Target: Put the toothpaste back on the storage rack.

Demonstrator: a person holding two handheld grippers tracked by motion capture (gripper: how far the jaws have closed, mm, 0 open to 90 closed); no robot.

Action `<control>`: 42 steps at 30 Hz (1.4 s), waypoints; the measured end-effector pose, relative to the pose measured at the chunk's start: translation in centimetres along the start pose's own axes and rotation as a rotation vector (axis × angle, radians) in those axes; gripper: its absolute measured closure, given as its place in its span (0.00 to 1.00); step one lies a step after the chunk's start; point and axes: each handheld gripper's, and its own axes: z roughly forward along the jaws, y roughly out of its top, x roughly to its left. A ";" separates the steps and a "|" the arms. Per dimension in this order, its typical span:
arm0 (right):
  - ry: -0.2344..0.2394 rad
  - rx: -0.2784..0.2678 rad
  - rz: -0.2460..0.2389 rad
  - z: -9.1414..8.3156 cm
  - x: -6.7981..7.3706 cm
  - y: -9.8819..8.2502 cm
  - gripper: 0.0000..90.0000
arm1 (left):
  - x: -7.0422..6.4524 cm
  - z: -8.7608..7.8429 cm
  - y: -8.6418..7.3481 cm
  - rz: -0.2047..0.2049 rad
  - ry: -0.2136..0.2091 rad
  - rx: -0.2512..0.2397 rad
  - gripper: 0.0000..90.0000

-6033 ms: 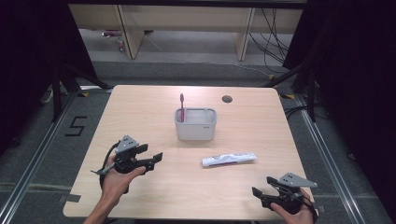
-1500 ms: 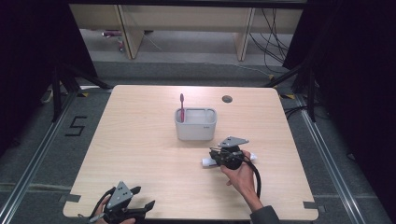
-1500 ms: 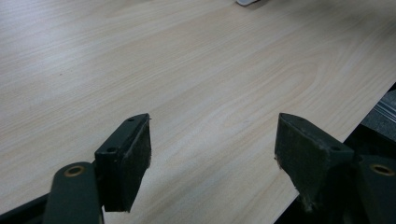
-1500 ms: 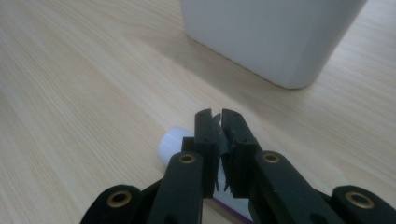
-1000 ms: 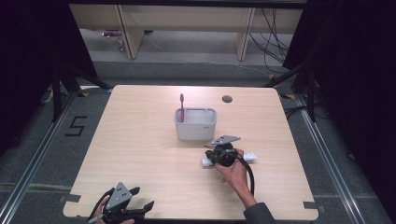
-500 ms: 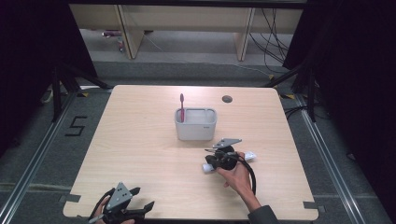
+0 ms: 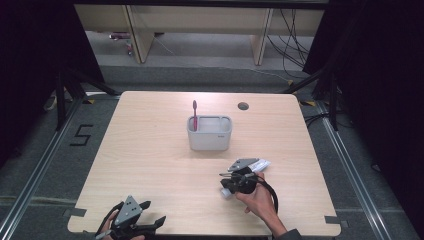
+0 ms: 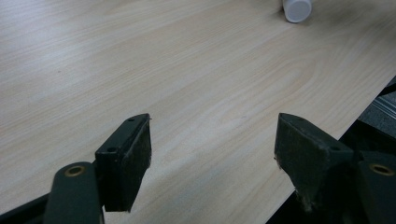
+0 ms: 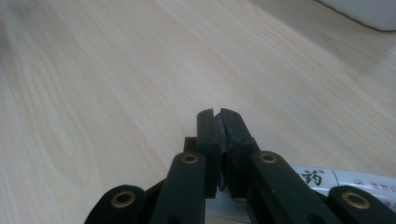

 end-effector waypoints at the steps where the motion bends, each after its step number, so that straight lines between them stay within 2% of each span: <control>1: 0.007 0.020 0.006 -0.3 0.1 -0.1 0.97 | 0.1 0.0 0.0 0.004 -0.004 0.001 0.30; 2: 0.001 0.015 -0.012 -0.3 0.1 -0.3 0.97 | 0.0 0.1 0.0 -0.003 -0.005 -0.002 0.30; 3: 0.004 0.018 -0.021 -0.4 0.1 -0.4 0.97 | 0.1 -0.2 0.0 0.022 0.001 0.024 0.30; 5: 0.013 0.031 -0.023 -0.8 0.2 -0.8 0.97 | 0.1 -0.1 0.0 0.020 -0.005 0.018 0.30; 6: 0.011 0.033 -0.024 -1.0 0.3 -1.0 0.97 | 0.0 0.0 0.0 0.001 0.001 0.001 0.30; 7: 0.001 0.032 -0.018 -1.2 0.3 -1.2 0.97 | 0.0 0.0 0.0 0.001 0.001 0.003 0.30; 9: 0.009 0.032 -0.006 -1.5 0.3 -1.6 0.97 | 0.1 -0.2 0.0 0.026 0.000 0.024 0.30; 11: 0.005 0.044 -0.029 -2.0 0.2 -2.1 0.97 | 0.1 -0.1 0.0 0.019 -0.007 0.014 0.30; 12: 0.010 0.048 -0.017 -2.2 0.2 -2.2 0.97 | 0.0 0.0 0.0 -0.001 0.002 0.001 0.30; 13: 0.007 0.046 -0.030 -2.3 0.1 -2.5 0.97 | 0.0 0.0 0.0 0.003 -0.001 0.006 0.30; 14: 0.014 0.061 -0.013 -2.6 0.3 -2.8 0.96 | 0.1 -0.2 0.0 0.023 -0.003 0.023 0.30; 15: 0.000 0.044 -0.005 -2.8 0.3 -3.0 0.96 | 0.1 -0.2 0.0 0.028 0.001 0.026 0.30; 16: -0.002 0.046 -0.024 -2.9 0.2 -3.2 0.96 | 0.1 -0.1 0.0 0.019 -0.005 0.018 0.30; 17: 0.013 0.057 0.002 -3.2 0.3 -3.5 0.96 | 0.0 0.0 0.0 -0.001 0.001 0.002 0.30; 18: 0.008 0.068 -0.014 -3.5 0.2 -3.7 0.96 | 0.0 0.1 0.0 -0.008 -0.003 -0.008 0.30; 20: 0.007 0.072 -0.011 -3.9 0.0 -4.1 0.97 | 0.1 -0.2 0.0 0.029 0.001 0.028 0.30; 21: 0.000 0.074 -0.016 -4.0 -0.1 -4.4 0.96 | 0.1 -0.2 0.0 0.028 0.001 0.026 0.30; 22: -0.007 0.075 -0.010 -4.2 -0.1 -4.6 0.97 | 0.0 0.0 0.0 0.005 0.000 0.008 0.30; 23: -0.006 0.074 -0.024 -4.3 -0.3 -4.9 0.96 | 0.0 0.1 0.0 -0.009 -0.005 -0.011 0.30; 25: -0.011 0.084 -0.006 -4.8 -0.3 -5.3 0.96 | 0.0 -0.1 0.0 0.011 0.003 0.016 0.30; 26: -0.019 0.079 -0.017 -4.9 -0.5 -5.5 0.96 | 0.1 -0.2 0.0 0.026 0.000 0.026 0.30; 27: -0.027 0.068 -0.014 -5.1 -0.6 -5.8 0.97 | 0.1 -0.2 0.0 0.021 0.000 0.022 0.30; 28: -0.029 0.084 -0.013 -5.4 -0.7 -5.9 0.96 | 0.0 0.0 0.0 -0.003 -0.003 -0.001 0.30; 29: -0.035 0.065 -0.020 -5.5 -0.9 -6.3 0.96 | 0.0 0.1 0.0 -0.010 -0.004 -0.006 0.30; 30: -0.033 0.075 -0.003 -5.9 -1.0 -6.5 0.96 | 0.0 0.1 0.0 -0.006 -0.002 -0.001 0.30; 31: -0.044 0.065 -0.003 -6.0 -1.2 -6.7 0.96 | 0.1 -0.2 0.0 0.026 0.001 0.027 0.30; 32: -0.041 0.079 0.003 -6.4 -1.3 -6.9 0.96 | 0.1 -0.2 0.0 0.024 -0.002 0.024 0.30; 33: -0.042 0.082 0.016 -6.6 -1.4 -7.0 0.97 | 0.0 0.0 0.0 0.006 0.000 0.006 0.30; 34: -0.048 0.075 0.007 -6.8 -1.6 -7.3 0.96 | 0.0 0.1 0.0 -0.009 -0.003 -0.010 0.30; 35: -0.054 0.057 0.020 -6.9 -1.8 -7.6 0.97 | -0.1 0.1 0.0 -0.007 0.001 -0.001 0.30; 36: -0.054 0.065 0.036 -7.2 -1.9 -7.7 0.96 | 0.1 -0.2 0.0 0.025 0.002 0.028 0.30; 37: -0.063 0.056 0.026 -7.3 -2.1 -7.9 0.96 | 0.1 -0.2 0.0 0.025 0.001 0.025 0.30; 38: -0.062 0.073 0.040 -7.6 -2.2 -7.9 0.96 | 0.0 -0.1 0.0 0.005 0.001 0.009 0.30; 39: -0.070 0.053 0.039 -7.7 -2.3 -8.2 0.96 | 0.0 0.0 0.0 0.000 0.003 0.002 0.30; 40: -0.068 0.070 0.049 -8.0 -2.4 -8.3 0.96 | -0.1 0.1 0.0 -0.010 -0.002 -0.013 0.30; 41: -0.074 0.048 0.045 -8.0 -2.6 -8.5 0.96 | -0.1 0.0 0.0 -0.002 0.003 0.004 0.30; 42: -0.074 0.073 0.054 -8.4 -2.7 -8.5 0.96 | 0.1 -0.2 0.0 0.025 0.000 0.025 0.30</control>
